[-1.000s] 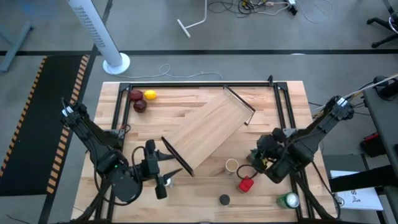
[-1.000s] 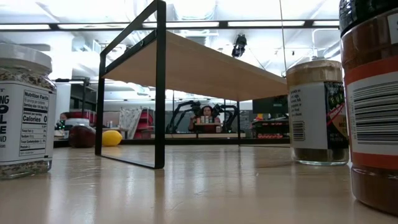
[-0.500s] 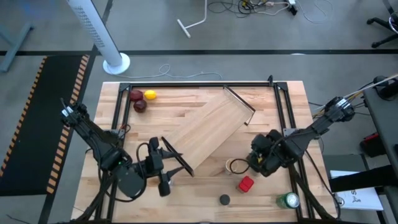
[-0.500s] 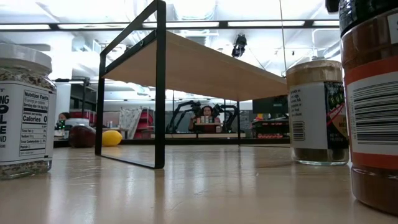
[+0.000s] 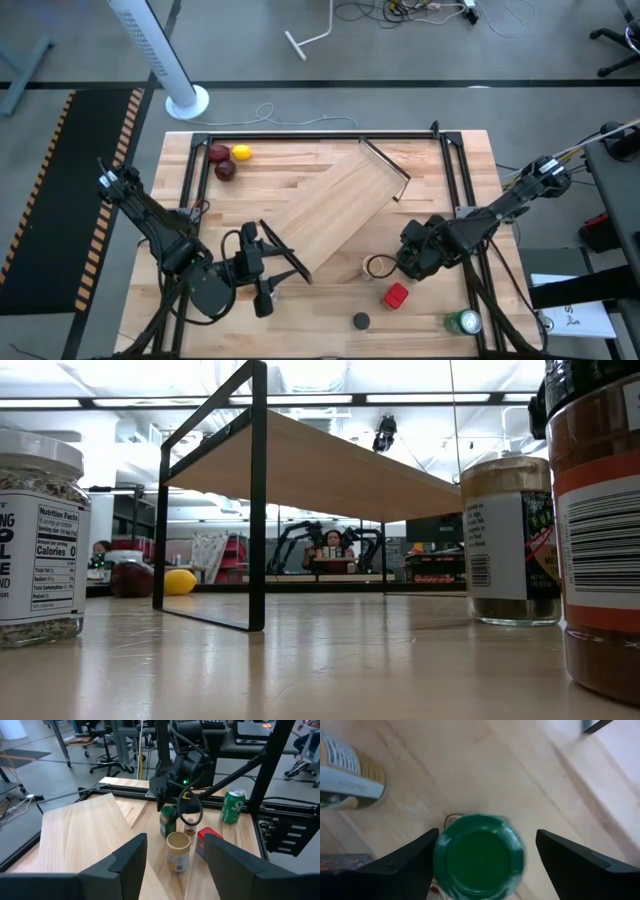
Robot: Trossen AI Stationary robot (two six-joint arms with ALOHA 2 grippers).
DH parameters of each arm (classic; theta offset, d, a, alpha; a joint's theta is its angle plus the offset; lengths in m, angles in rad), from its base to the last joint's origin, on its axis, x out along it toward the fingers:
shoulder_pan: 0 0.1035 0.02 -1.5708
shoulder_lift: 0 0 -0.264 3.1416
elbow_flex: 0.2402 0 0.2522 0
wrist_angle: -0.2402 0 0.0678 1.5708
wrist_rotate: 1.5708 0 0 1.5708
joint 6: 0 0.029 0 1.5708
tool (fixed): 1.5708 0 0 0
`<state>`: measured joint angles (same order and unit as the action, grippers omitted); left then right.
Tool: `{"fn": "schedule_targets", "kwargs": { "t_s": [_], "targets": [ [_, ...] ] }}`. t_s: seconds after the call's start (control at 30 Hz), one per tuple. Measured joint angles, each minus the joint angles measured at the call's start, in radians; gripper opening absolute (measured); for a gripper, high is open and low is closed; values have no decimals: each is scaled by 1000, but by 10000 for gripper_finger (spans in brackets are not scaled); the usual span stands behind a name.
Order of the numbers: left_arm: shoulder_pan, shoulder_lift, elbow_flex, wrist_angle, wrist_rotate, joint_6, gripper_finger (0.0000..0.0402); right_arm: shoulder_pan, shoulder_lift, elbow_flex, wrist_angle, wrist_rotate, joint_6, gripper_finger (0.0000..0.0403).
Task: Shelf spices
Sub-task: Put the green seasoning bottle on the shelf
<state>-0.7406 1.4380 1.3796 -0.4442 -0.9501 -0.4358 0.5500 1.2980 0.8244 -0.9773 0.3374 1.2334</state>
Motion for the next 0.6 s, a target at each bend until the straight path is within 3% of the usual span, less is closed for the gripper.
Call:
{"fn": "schedule_targets", "kwargs": {
  "t_s": [0.4,0.6],
  "targets": [
    [0,0,-2,0,1,-3,187,-108,0,-91,160,-66,-107,303],
    [0,0,-2,-9,3,-3,181,-177,0,-123,210,-162,-153,246]
  ]
}}
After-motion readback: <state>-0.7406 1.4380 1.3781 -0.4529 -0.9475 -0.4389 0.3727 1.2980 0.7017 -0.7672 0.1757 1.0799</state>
